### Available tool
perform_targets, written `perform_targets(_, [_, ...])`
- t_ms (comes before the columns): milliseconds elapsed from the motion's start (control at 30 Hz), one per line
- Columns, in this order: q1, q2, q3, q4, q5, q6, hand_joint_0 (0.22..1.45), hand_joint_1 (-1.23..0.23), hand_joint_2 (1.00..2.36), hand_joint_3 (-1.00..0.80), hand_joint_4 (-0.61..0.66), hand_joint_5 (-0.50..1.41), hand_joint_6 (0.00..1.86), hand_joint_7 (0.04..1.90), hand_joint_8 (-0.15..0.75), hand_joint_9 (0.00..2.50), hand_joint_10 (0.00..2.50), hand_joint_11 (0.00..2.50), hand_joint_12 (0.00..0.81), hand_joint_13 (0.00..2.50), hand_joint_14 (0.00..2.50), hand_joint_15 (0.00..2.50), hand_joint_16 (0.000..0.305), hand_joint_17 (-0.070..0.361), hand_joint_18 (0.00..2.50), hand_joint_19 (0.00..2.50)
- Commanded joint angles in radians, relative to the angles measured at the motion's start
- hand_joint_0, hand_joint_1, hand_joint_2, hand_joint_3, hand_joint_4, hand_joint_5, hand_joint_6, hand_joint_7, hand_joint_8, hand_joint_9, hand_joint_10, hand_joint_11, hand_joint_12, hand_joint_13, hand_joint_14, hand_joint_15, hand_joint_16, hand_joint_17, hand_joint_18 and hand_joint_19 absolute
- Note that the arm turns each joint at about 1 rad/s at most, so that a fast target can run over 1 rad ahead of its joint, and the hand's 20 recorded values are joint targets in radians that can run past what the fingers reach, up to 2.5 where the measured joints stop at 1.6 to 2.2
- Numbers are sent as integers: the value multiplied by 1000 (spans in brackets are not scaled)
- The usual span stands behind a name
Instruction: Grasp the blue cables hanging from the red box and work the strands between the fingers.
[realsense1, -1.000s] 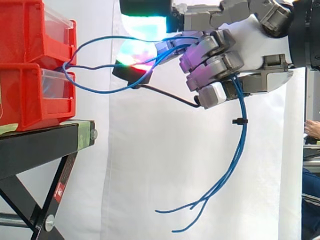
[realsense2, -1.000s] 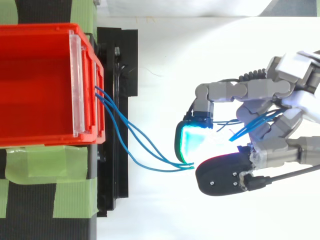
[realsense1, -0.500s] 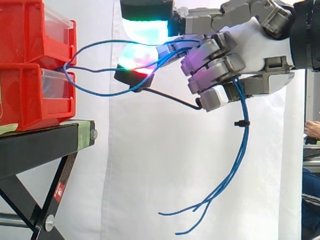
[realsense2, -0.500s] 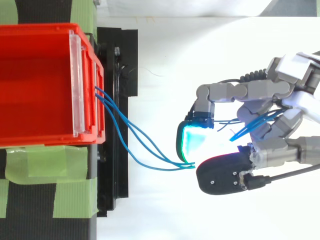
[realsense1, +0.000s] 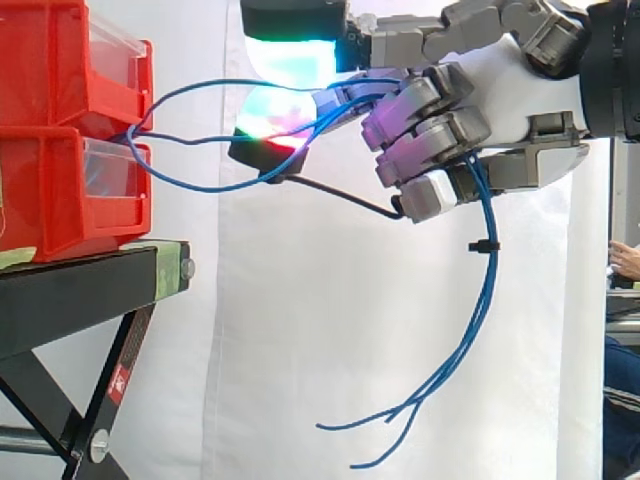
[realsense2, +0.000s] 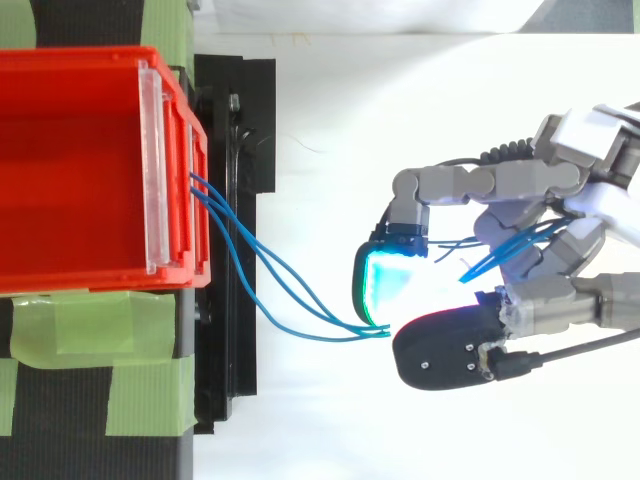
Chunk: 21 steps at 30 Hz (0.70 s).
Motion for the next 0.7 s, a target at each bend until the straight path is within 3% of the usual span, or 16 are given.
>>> perform_targets(0, [0,-1,0,0,0,0,840,-746,1026,-328,115,514,89,1610,548,1372,2500,2500,622,1800,2500,1605,222,167,2419,660])
perform_targets(667, [0,-1,0,0,0,0,851,-745,1025,-328,113,489,143,1585,548,1372,2500,2500,622,1800,2500,1605,222,167,2419,660])
